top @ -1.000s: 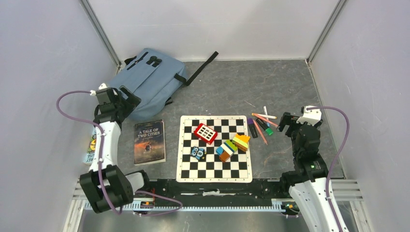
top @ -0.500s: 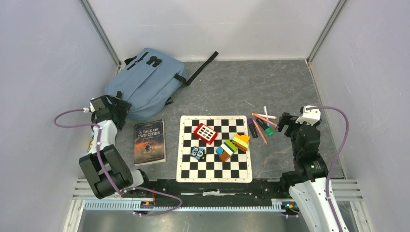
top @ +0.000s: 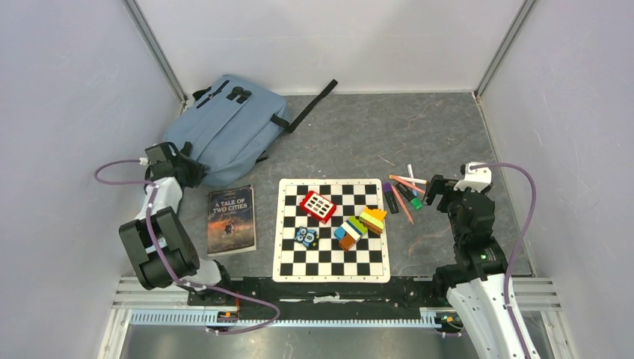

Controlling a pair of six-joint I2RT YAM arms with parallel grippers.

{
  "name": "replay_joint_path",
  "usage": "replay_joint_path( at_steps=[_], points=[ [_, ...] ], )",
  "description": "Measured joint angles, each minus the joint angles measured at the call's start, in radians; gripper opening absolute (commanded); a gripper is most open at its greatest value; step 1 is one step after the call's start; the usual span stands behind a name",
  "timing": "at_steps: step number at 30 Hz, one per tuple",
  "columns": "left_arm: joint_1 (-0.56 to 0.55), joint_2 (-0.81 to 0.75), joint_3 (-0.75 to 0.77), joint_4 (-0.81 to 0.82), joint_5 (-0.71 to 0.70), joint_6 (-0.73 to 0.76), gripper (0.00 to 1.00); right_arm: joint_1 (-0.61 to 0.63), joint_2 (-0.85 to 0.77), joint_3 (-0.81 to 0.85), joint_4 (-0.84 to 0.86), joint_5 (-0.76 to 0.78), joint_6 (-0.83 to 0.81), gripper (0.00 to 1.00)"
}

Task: Pack the student bag
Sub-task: Adjust the student bag at the center of the board.

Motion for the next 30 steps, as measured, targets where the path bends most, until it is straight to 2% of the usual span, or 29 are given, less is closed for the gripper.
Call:
replay_joint_path(
  at_steps=[1,4,8,16,21,30],
  points=[
    [-0.012,-0.004,0.004,0.001,-0.001,0.007,0.21,0.0,0.002,0.001,0.0,-0.003,-0.001,0.98],
    [-0.086,-0.046,0.021,-0.017,-0.005,0.042,0.1,0.0,0.023,0.028,-0.009,-0.065,-0.026,0.98],
    [-0.211,-0.116,0.122,-0.092,-0.024,0.078,0.03,0.0,0.063,0.074,-0.003,-0.158,-0.055,0.98],
    [-0.395,-0.189,0.517,-0.213,-0.06,0.113,0.02,0.001,0.194,0.114,0.084,-0.477,-0.098,0.98],
    [-0.533,-0.188,0.738,-0.316,-0.055,0.151,0.02,0.039,0.278,0.167,0.146,-0.604,-0.127,0.98],
    [-0.652,-0.178,0.803,-0.401,-0.051,0.183,0.02,0.306,0.381,0.258,0.264,-0.603,-0.185,0.98]
  ],
)
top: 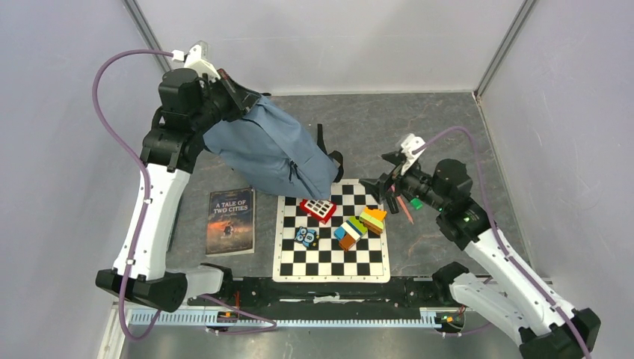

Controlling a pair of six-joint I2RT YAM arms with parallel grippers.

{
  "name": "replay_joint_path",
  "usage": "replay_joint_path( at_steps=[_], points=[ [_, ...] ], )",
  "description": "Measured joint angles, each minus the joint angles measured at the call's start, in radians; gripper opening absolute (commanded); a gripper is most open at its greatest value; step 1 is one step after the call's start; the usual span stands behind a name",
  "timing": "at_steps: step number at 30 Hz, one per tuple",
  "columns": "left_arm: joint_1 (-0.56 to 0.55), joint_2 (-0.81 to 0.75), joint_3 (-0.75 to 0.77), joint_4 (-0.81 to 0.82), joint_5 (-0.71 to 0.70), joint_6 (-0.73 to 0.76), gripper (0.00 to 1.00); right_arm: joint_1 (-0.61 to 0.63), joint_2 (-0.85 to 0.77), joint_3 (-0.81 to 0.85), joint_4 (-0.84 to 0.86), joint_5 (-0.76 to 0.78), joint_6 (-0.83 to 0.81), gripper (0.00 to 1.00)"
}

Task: Pack the student bag
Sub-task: Adjust the student bag at the center of the board.

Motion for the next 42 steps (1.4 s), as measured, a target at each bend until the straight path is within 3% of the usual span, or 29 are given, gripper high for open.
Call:
replay_joint_path(
  at_steps=[8,12,25,34,41,42],
  points=[
    [-0.037,0.031,0.021,-0.022,0.029,0.023,0.02,0.269,0.135,0.034,0.104,0.141,-0.084,0.98],
    [-0.044,0.031,0.029,-0.042,0.044,0.036,0.02,0.338,0.201,0.036,0.173,0.211,-0.121,0.98],
    [-0.044,0.05,0.058,-0.088,0.088,0.074,0.02,0.345,0.455,0.089,0.307,0.206,-0.204,0.98],
    [-0.045,0.063,0.06,-0.087,0.112,0.077,0.02,0.364,0.499,0.09,0.424,0.114,-0.153,0.98],
    [-0.049,0.071,0.062,-0.087,0.124,0.077,0.02,0.401,0.545,0.081,0.484,0.161,-0.116,0.99],
    [-0.049,0.071,0.062,-0.087,0.127,0.077,0.02,0.404,0.549,0.079,0.494,0.182,-0.111,0.9]
  ],
)
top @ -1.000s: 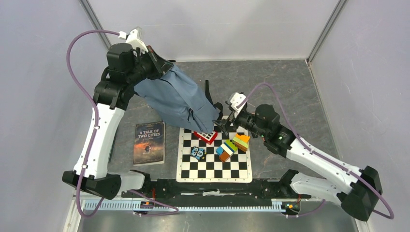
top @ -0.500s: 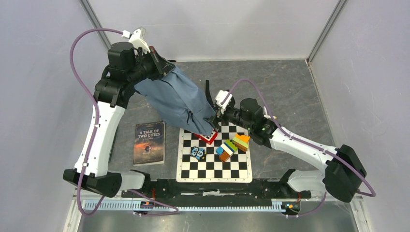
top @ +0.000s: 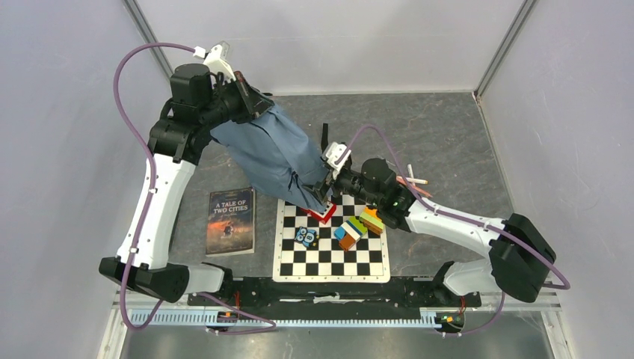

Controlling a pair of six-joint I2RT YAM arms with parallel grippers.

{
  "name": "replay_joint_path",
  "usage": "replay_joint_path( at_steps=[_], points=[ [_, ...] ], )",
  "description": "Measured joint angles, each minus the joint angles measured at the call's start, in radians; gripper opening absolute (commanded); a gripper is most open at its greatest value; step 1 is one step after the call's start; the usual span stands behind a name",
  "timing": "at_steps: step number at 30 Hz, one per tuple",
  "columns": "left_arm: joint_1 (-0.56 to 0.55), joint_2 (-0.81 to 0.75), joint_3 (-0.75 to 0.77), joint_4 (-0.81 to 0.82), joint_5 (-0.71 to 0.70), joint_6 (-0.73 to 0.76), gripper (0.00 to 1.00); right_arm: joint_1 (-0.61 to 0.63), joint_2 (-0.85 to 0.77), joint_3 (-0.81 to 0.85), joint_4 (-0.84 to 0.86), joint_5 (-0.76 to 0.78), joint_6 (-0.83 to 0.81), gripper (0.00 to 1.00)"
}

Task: Pack the student bag
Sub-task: Adjust the student bag at the center of the board, then unzip the student bag at the center of the board.

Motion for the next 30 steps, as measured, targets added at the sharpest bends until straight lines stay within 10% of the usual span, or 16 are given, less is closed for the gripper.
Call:
replay_joint_path(
  at_steps=[3,7,11,20,30],
  points=[
    [0.0,0.0,0.001,-0.002,0.004,0.0,0.04,0.01,0.013,-0.014,0.035,0.073,0.011,0.64],
    [-0.016,0.0,0.012,-0.035,-0.029,0.019,0.62,0.013,0.029,-0.031,0.08,0.154,0.037,0.22],
    [-0.073,-0.004,0.045,-0.075,-0.131,0.093,0.87,0.013,0.036,-0.039,0.089,0.192,0.063,0.0],
    [-0.364,-0.074,0.013,-0.081,-0.229,0.335,0.93,0.013,0.037,-0.046,0.082,0.246,0.145,0.0],
    [-0.624,-0.375,-0.389,0.033,-0.174,0.465,0.97,0.01,0.037,-0.027,0.022,0.275,0.174,0.0]
  ],
)
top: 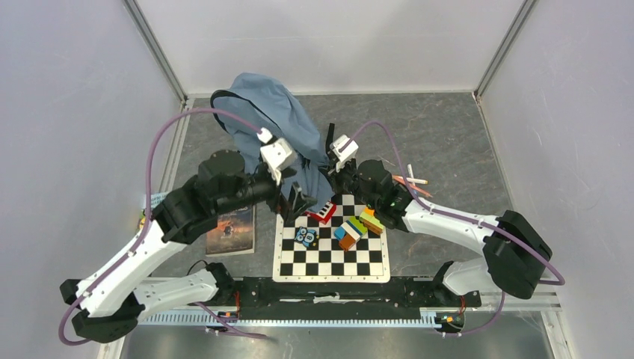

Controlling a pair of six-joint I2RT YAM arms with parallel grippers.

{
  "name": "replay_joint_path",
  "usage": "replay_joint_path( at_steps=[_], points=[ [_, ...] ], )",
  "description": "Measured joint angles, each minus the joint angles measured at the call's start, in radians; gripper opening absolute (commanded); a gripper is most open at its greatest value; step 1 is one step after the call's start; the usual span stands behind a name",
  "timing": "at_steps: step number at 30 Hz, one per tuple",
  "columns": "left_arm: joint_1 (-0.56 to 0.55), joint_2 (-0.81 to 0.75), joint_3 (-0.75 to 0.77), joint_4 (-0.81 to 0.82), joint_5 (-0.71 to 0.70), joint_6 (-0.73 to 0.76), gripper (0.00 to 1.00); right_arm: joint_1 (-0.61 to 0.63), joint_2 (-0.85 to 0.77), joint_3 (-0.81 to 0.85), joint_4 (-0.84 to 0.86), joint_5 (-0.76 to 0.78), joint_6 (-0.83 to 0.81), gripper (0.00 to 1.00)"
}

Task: Pack the student bag
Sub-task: Unzip the student bag at the center of the board.

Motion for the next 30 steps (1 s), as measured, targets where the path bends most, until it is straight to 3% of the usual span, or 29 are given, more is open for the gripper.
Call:
replay_joint_path(
  at_steps=[4,9,14,17,20,30],
  points=[
    [-0.003,-0.086,-0.193,0.039,-0.034,0.003,0.94,0.0,0.0,0.018,-0.032,-0.006,-0.004,0.0],
    [-0.002,-0.139,-0.341,0.097,-0.198,0.003,0.85,0.0,-0.006,0.019,-0.048,-0.018,-0.01,0.0],
    [-0.001,-0.113,-0.359,0.208,-0.322,-0.001,0.69,0.0,-0.014,0.024,-0.065,-0.03,-0.01,0.0],
    [0.005,-0.06,-0.352,0.258,-0.352,-0.002,0.63,0.0,-0.018,0.024,-0.071,-0.035,-0.01,0.0],
    [0.012,-0.02,-0.352,0.288,-0.353,-0.001,0.51,0.0,-0.02,0.024,-0.075,-0.036,-0.011,0.0],
    [0.083,0.009,-0.352,0.357,-0.35,0.0,0.42,0.0,-0.024,0.025,-0.083,-0.045,-0.01,0.0]
  ],
)
